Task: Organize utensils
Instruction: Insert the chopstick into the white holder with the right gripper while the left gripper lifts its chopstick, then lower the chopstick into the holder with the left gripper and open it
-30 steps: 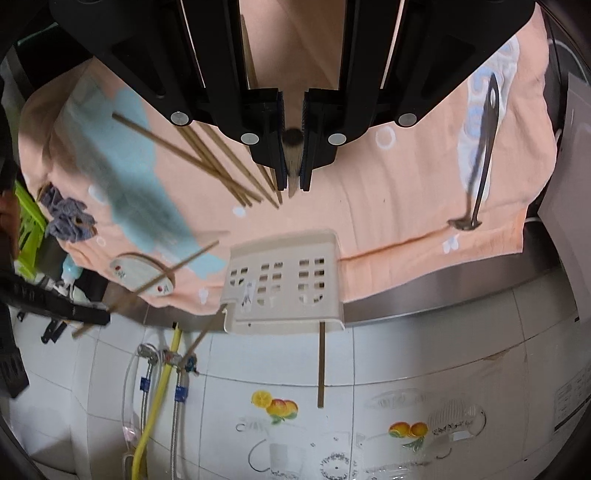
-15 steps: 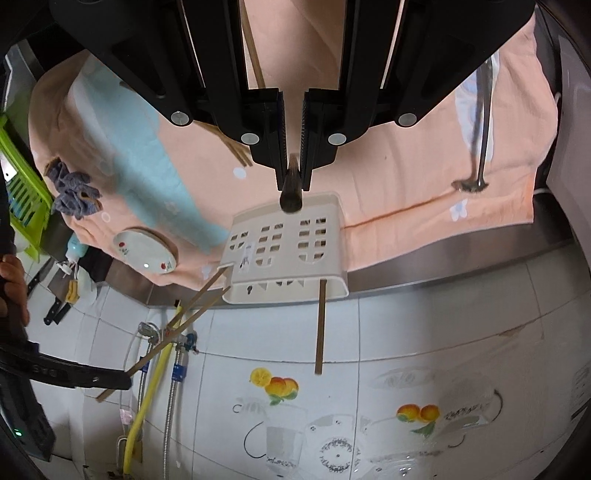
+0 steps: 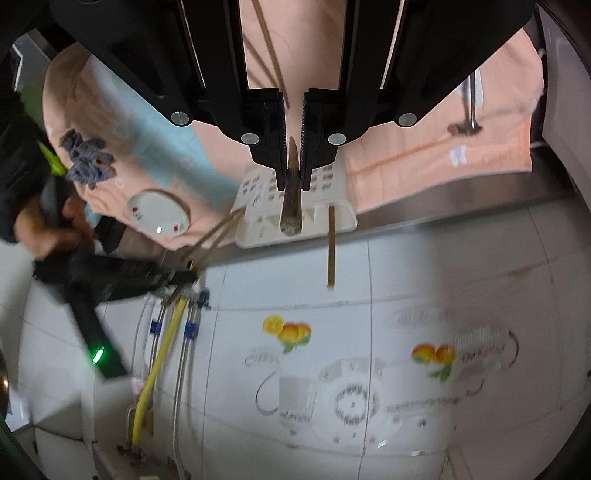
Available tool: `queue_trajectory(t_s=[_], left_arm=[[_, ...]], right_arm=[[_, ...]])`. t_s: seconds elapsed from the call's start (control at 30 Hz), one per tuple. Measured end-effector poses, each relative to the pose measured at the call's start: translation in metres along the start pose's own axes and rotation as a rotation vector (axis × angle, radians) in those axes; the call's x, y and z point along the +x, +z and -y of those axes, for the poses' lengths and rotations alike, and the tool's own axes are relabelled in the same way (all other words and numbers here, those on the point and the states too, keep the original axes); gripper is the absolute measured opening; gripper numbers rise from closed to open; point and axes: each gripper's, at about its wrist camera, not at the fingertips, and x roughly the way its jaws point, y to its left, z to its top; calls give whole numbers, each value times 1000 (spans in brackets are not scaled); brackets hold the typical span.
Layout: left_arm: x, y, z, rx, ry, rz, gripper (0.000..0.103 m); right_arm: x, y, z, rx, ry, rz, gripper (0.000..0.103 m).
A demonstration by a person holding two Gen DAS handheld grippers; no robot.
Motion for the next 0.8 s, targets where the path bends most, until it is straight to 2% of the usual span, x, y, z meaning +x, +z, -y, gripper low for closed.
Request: queue_trajectory(t_s=[0.27, 0.47, 0.63, 0.8], left_arm=[[-20, 47, 9, 35, 3, 105, 5], [-18, 78, 14, 38, 4, 160, 5], [-6, 94, 16, 55, 45, 172, 5], [20, 100, 6, 26, 63, 134, 5]], right_arm=[[19, -4, 0, 9, 7, -30, 7], [26, -7, -3, -3, 11, -41, 7], [26, -8, 1, 4, 11, -31, 8], [18, -7, 5, 8, 11, -8, 10]])
